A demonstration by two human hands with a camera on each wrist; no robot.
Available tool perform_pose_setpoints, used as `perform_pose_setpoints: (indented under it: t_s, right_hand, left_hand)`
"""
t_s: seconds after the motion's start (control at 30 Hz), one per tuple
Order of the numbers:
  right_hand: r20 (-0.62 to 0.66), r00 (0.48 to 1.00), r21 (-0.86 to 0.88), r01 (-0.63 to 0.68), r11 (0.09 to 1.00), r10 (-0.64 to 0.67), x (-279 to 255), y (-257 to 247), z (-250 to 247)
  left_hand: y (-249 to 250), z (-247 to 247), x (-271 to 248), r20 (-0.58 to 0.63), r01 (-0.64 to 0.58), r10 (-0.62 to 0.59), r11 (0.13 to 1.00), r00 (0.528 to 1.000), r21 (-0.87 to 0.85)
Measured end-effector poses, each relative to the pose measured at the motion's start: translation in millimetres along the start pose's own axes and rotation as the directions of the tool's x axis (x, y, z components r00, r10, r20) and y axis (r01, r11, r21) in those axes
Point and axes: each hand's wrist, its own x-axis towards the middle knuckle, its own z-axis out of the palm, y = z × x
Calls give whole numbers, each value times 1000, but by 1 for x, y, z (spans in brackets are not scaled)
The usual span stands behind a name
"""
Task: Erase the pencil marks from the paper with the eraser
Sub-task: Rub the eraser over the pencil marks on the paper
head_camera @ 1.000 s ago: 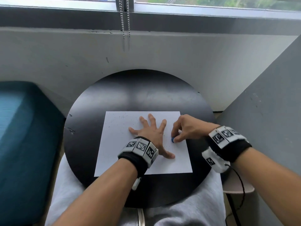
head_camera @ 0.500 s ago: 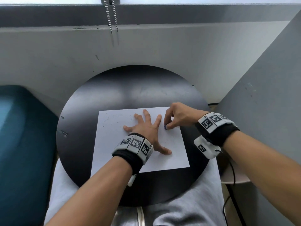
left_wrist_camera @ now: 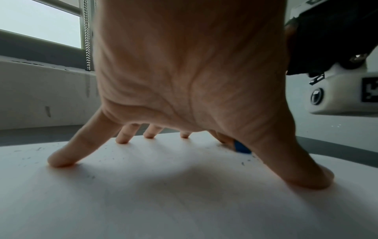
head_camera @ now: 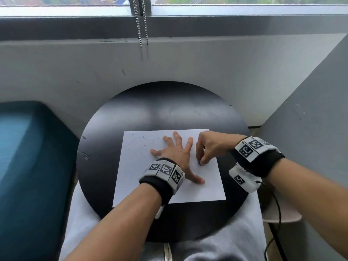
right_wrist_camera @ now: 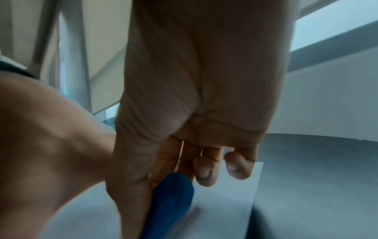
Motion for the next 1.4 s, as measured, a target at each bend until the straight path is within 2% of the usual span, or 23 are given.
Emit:
perform_pose_setpoints:
  t_s: [0.13,0.2,0.27,0.3,0.47,0.53,0.63,0.67,0.77,0.8,0.83,0.93,0.97,1.0,1.1,1.13,1.17,1.27,1.3,1.4]
  right_hand:
    - [-238,971,59,7,998,7,7,7,-9]
    - [-198,980,59,15,998,-4,4,9,-2]
    - [-56,998,30,16,999,-15,0,4,4]
    - [-29,1000,18,11,1000,-10,0,2,2]
    - [-272,962,74,-6,997,25,13,6,-14]
    - [-233,972,89,0,996,21,10,7,-10]
    - [-48,999,68,-21,997,24,5,2,-10]
    - [-57,998,67,-23,998,27,6,2,-13]
    - [-216,976,86,-19,996,37,14,8,-19]
    - [-233,972,91,-19,996,40,13,7,-18]
    - [-211,977,94,-21,995,40,11,7,-15]
    - [10,999,37,-32,999,32,2,-3,-6]
    - [35,999,16,-31,999,30,2,-4,-7]
    - [3,1000,19,-30,999,30,5,-3,-10]
    - [-213,976,58,-30,998,42,11,5,-18]
    - [-230,972,67,-33,997,47,11,7,-18]
    - [-199,979,72,-37,997,51,10,7,-17]
    - [21,997,11,-75,997,75,4,-3,-14]
    - [17,997,16,-75,997,75,5,-3,-15]
    - [-156,986,86,-42,995,56,8,5,-18]
  left_hand:
    - [0,1,0,-22,-4,4,1000,1000,-9]
    - [1,1,-1,-14,-2,2,1000,1000,-7]
    - [1,-1,0,-1,4,-4,1000,1000,-3]
    - [1,-2,-1,4,4,-4,1000,1000,-5]
    - [-1,1,0,-18,-4,4,1000,1000,-4]
    - [0,0,-1,-6,-5,5,1000,1000,7]
    - [2,-3,-1,17,1,-1,1000,1000,20]
    - [2,-3,-1,24,3,-3,1000,1000,21]
    - [2,-3,0,27,4,-4,1000,1000,19]
    - [2,-3,0,28,2,-3,1000,1000,17]
    - [2,-4,-1,30,0,-1,1000,1000,18]
    - [2,-3,-2,30,-2,1,1000,1000,16]
    - [2,-3,-2,30,-1,1,1000,1000,11]
    - [1,-3,-2,30,-1,0,1000,1000,9]
    - [1,-3,-1,31,-2,1,1000,1000,18]
    - [1,-3,-1,33,-2,2,1000,999,20]
    - [2,-3,-1,37,-3,2,1000,999,21]
    - [1,-3,0,38,3,-4,1000,999,23]
    - [1,-4,0,38,4,-5,1000,999,21]
    - [2,-4,0,35,2,-2,1000,999,17]
